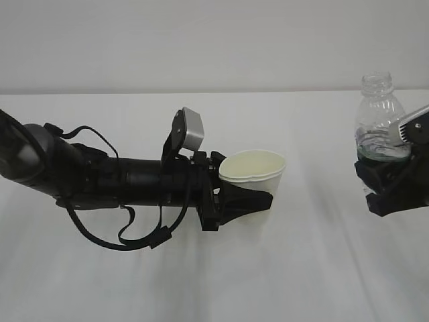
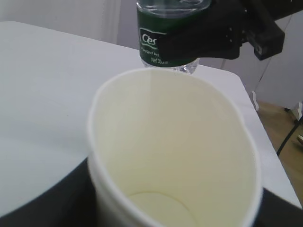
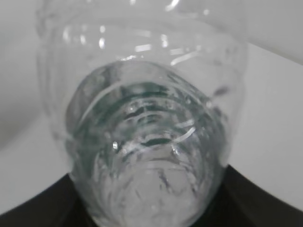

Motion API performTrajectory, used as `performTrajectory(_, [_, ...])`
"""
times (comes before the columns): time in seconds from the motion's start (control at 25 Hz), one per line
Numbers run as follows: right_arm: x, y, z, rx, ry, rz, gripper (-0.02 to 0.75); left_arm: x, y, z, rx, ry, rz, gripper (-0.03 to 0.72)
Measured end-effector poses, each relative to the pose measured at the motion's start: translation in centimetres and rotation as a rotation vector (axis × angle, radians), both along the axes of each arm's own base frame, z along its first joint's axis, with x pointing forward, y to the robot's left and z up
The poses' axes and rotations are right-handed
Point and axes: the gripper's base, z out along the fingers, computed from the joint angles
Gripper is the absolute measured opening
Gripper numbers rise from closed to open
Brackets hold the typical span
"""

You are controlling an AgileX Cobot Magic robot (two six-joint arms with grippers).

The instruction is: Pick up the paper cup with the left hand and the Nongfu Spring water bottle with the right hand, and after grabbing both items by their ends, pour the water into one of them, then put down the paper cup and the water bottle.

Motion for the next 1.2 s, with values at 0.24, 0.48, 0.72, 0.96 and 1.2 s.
performTrajectory(0.24, [-0.1, 0.0, 0.0, -0.059, -0.010, 0.032, 0.421, 0.1, -0.6, 0.1, 0.026, -0.025, -0.017, 0.452])
performTrajectory(0.48, [-0.1, 0.0, 0.0, -0.087, -0.010, 0.046, 0.421, -0.5, -1.9, 0.1, 0.055, -0.045, -0.046, 0.452])
performTrajectory(0.72, [-0.1, 0.0, 0.0, -0.155, -0.026, 0.086, 0.421, -0.1, -2.1, 0.0, 0.084, -0.055, -0.028, 0.452])
performTrajectory(0.96, [-0.1, 0.0, 0.0, -0.250, -0.050, 0.142, 0.421, -0.1, -2.1, 0.1, 0.086, -0.061, -0.034, 0.452])
performTrajectory(1.2, [-0.1, 0.0, 0.0, -0.334, -0.072, 0.192, 0.421, -0.5, -2.2, 0.1, 0.086, -0.071, -0.074, 0.452])
